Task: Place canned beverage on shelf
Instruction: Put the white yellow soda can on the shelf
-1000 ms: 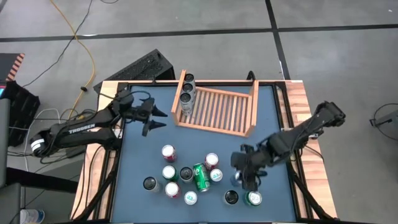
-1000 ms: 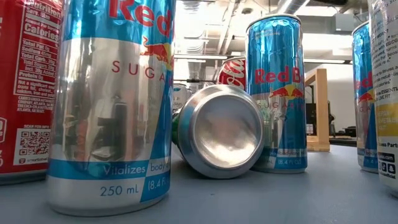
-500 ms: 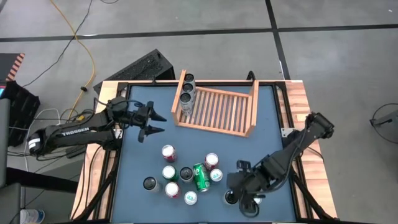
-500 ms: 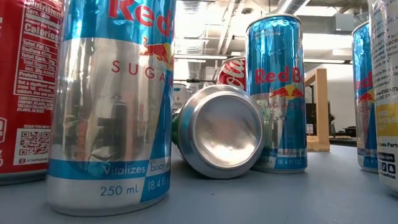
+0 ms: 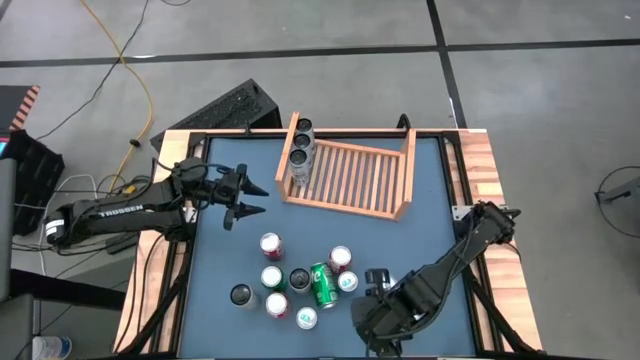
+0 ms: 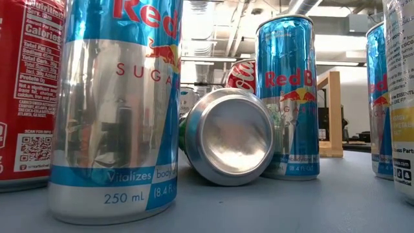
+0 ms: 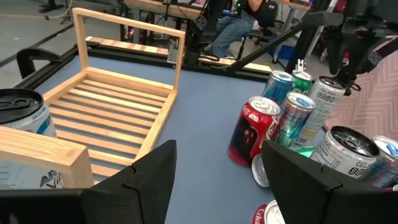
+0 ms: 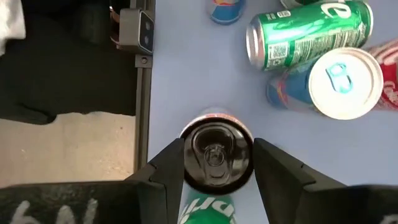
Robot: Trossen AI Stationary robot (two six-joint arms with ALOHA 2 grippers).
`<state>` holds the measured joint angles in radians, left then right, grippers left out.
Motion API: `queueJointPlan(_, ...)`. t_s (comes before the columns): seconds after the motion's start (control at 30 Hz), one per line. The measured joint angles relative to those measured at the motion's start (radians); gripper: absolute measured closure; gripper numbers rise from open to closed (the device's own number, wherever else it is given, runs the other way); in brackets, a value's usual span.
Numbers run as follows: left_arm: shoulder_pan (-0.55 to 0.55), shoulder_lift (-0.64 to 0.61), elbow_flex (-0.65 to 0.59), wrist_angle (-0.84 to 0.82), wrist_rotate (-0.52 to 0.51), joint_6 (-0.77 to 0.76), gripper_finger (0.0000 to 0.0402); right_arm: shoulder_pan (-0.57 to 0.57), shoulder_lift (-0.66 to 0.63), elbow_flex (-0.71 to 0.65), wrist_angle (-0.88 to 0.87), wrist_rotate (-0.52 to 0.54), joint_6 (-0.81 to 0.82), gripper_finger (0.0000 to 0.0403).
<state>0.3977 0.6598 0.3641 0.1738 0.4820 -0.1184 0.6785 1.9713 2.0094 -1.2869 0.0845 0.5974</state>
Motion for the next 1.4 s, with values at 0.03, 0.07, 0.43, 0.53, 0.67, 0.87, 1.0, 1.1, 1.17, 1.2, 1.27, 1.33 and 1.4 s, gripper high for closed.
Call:
queueJointPlan(0.03,0.0,0.0,0.0,0.0,0.0,0.0,0.0177,0.001,0.0,-0.002,-0.001,0.0,-0.011,0.0224)
queueJointPlan(0.07,0.0,0.0,0.0,0.0,0.0,0.002,0.0177,0.002,0.0,-0.002,-0.002,0.0,-0.02,0.0221)
queueJointPlan(0.43,0.0,0.0,0.0,-0.004,0.002,0.019,0.0177,-0.007,-0.008,-0.002,-0.064,-0.005,0.03,0.0166)
queueJointPlan(0.53,0.0,0.0,0.0,-0.005,0.002,0.012,0.0177,-0.001,-0.004,-0.002,-0.06,-0.006,0.03,0.0154)
queueJointPlan(0.67,0.0,0.0,0.0,-0.005,0.003,0.008,0.0177,0.009,0.007,-0.002,-0.061,0.026,0.018,0.0147)
queueJointPlan(0.87,0.0,0.0,0.0,-0.008,0.003,0.0,0.0177,0.015,0.028,-0.002,-0.037,0.03,0.03,0.0146)
queueJointPlan(1.0,0.0,0.001,0.0,-0.007,0.003,0.0,0.0177,0.024,0.032,-0.003,-0.022,0.035,0.056,0.0146)
queueJointPlan(1.1,0.0,0.0,0.0,-0.005,0.003,0.0,0.0177,0.032,0.031,-0.002,-0.022,0.047,0.057,0.0146)
queueJointPlan(1.17,0.0,0.0,0.0,-0.005,0.004,-0.001,0.0177,0.037,0.031,-0.002,-0.023,0.048,0.056,0.0146)
queueJointPlan(1.2,0.0,0.0,0.0,-0.005,0.004,-0.001,0.0177,0.039,0.031,-0.002,-0.023,0.048,0.052,0.0146)
queueJointPlan(1.27,-0.001,0.0,0.0,-0.005,0.004,-0.001,0.0177,0.039,0.031,-0.002,-0.024,0.054,0.049,0.0146)
queueJointPlan(1.33,-0.001,0.0,0.0,-0.005,0.004,-0.002,0.0177,0.039,0.031,-0.002,-0.029,0.057,0.049,0.0146)
queueJointPlan(1.4,-0.001,0.0,0.0,-0.005,0.004,-0.002,0.0177,0.038,0.031,-0.002,-0.032,0.055,0.051,0.0146)
